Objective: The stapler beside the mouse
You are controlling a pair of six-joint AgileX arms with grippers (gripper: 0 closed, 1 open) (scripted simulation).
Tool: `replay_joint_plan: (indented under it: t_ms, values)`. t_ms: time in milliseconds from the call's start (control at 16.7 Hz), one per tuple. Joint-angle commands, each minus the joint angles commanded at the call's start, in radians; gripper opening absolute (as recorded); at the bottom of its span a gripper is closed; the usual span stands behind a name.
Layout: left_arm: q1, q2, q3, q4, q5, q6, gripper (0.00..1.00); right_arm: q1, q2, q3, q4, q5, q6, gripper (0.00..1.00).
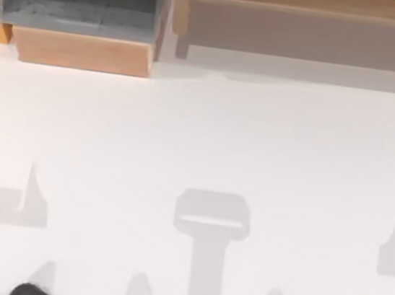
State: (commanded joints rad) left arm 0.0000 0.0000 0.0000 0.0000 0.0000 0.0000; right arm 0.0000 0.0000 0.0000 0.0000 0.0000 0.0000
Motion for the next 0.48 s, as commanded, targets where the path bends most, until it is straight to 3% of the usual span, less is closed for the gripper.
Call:
replay_joint_plan:
  t_ms: [240,480]
  values:
    - [0.019,0.031,0.029,-0.022,-0.002,0.004,1.0,0.0,0.0,0.0,0.0,0.0,0.0,1.0]
    - [0.114,0.222,0.182,-0.141,-0.005,0.024,1.0,0.0,0.0,0.0,0.0,0.0,0.0,1.0]
